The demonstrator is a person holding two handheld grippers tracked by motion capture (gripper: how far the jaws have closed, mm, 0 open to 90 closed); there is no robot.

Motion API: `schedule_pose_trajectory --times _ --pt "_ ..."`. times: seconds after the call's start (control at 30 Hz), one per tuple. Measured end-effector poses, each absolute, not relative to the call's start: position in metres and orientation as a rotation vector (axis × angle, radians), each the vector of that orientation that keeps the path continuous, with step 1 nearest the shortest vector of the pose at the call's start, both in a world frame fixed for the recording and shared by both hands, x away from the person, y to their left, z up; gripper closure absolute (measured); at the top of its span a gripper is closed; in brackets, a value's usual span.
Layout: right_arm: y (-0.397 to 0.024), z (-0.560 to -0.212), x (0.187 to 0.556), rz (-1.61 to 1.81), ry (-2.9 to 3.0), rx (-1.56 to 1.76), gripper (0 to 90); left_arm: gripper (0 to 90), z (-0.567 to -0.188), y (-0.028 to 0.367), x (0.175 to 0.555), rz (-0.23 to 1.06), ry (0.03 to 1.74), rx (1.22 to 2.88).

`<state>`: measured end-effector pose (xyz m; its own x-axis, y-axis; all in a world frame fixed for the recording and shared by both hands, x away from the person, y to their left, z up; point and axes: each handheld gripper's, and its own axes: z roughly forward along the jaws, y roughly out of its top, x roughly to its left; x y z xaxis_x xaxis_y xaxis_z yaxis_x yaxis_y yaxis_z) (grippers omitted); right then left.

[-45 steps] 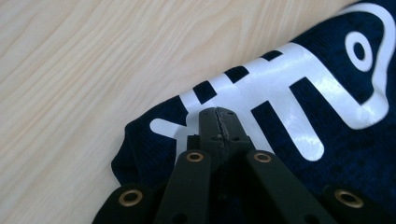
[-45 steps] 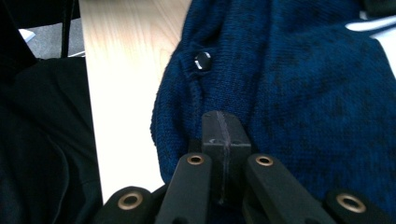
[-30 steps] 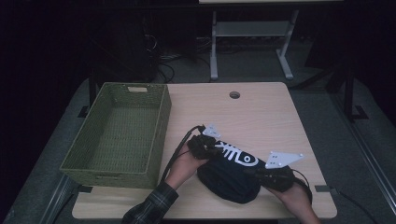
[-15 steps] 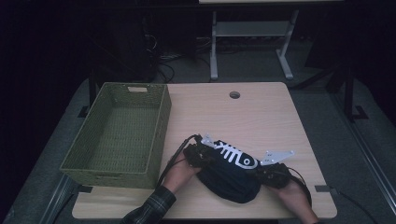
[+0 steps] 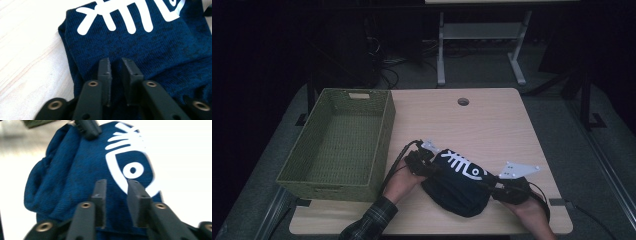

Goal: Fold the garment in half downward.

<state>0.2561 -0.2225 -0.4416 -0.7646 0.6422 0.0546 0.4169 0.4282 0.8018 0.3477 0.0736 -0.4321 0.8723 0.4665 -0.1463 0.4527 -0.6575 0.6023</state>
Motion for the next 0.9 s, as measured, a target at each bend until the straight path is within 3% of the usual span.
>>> schedule_pose_trajectory --times 0.2,0.43,0.8,0.9 --pt "-0.244 -0.439 0.252 1.199 2.306 1.026 39.7 56.4 -0.425 0.076 0.349 0.067 0.682 2.380" --pt "-0.274 -0.449 0.248 1.115 2.194 1.198 19.0 36.5 -0.426 0.081 0.355 0.075 0.736 2.385" --pt "-0.291 -0.482 0.262 0.928 2.230 1.367 2.5 20.8 -0.431 0.077 0.364 0.083 0.732 2.403" --pt "-0.293 -0.483 0.263 0.932 2.219 1.364 2.3 19.0 -0.433 0.074 0.366 0.083 0.729 2.404"
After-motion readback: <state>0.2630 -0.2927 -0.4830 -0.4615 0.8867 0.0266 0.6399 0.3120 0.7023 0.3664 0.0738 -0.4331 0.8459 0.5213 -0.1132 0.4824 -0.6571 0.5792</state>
